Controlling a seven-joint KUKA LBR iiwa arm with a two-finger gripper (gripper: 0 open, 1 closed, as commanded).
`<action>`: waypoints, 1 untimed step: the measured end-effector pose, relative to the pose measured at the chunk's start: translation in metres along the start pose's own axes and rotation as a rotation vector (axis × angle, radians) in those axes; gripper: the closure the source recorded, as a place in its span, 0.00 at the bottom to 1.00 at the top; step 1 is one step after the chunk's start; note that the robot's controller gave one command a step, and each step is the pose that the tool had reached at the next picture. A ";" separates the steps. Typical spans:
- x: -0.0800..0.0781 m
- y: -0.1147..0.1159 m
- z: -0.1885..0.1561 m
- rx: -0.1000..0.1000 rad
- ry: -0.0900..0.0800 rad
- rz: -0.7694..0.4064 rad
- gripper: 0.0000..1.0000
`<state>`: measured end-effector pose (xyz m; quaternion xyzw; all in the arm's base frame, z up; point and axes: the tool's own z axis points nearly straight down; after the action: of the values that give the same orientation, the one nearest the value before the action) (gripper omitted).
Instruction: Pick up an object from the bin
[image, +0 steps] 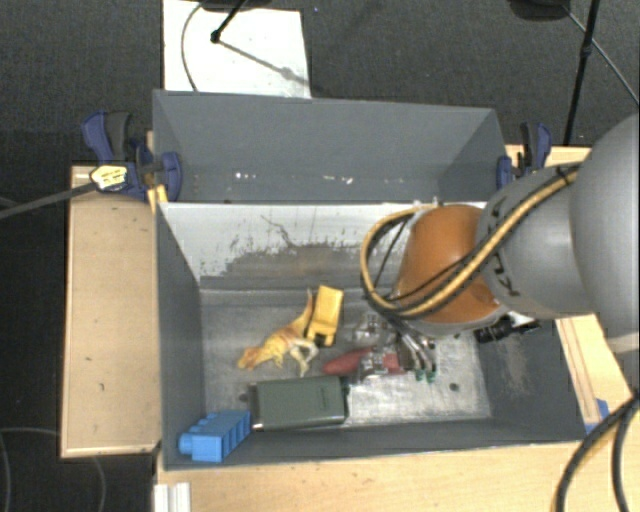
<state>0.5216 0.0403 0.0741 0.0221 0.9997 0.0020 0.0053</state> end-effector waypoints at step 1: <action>0.000 0.000 0.000 0.000 0.000 0.000 1.00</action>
Offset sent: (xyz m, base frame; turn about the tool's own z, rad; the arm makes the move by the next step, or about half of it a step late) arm 0.0001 0.0000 0.1010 0.0000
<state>0.5216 0.0403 0.0741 0.0220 0.9997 0.0020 0.0053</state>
